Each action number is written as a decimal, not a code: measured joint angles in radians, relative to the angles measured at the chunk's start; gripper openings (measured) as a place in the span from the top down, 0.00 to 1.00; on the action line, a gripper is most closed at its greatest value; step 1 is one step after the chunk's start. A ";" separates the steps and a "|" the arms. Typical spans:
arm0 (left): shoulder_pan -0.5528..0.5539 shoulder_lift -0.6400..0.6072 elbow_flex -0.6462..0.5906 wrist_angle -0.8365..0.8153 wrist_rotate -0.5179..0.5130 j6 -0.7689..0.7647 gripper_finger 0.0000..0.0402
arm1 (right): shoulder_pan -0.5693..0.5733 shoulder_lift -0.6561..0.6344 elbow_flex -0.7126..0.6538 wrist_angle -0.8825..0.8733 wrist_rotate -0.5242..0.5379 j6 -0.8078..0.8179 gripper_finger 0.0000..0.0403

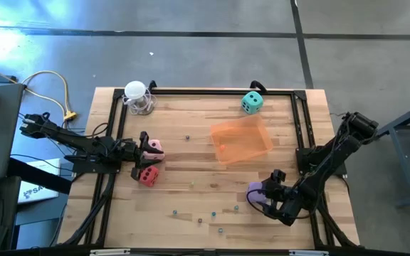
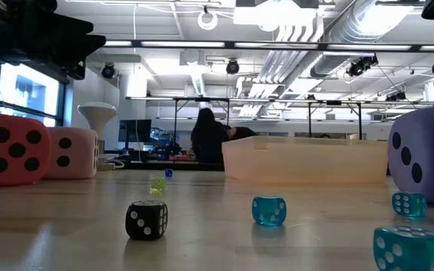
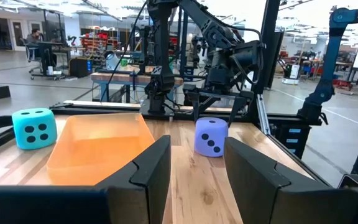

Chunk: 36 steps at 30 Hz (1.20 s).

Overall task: Pick & Place Dice
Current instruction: Put the large violet dice into the orange bin

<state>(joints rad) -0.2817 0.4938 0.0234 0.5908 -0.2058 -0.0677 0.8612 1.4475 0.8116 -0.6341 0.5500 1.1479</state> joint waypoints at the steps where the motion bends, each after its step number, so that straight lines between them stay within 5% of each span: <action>1: 0.000 0.000 0.000 0.000 0.000 0.000 0.64 | 0.000 0.000 0.000 0.000 -0.001 0.008 0.02; 21: 0.000 0.000 0.000 0.000 -0.013 -0.012 0.64 | 0.000 0.001 -0.001 0.181 -0.065 0.007 0.02; 28: 0.000 0.000 0.000 0.000 -0.040 -0.013 0.64 | 0.000 0.001 -0.001 0.258 -0.046 -0.106 0.02; 36: 0.000 0.000 0.000 0.000 -0.041 -0.008 0.64 | -0.001 0.001 -0.001 0.245 0.112 -0.148 0.02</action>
<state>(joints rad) -0.2816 0.4938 0.0231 0.5907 -0.2466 -0.0758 0.8604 1.4483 0.8104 -0.3887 0.6619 0.9996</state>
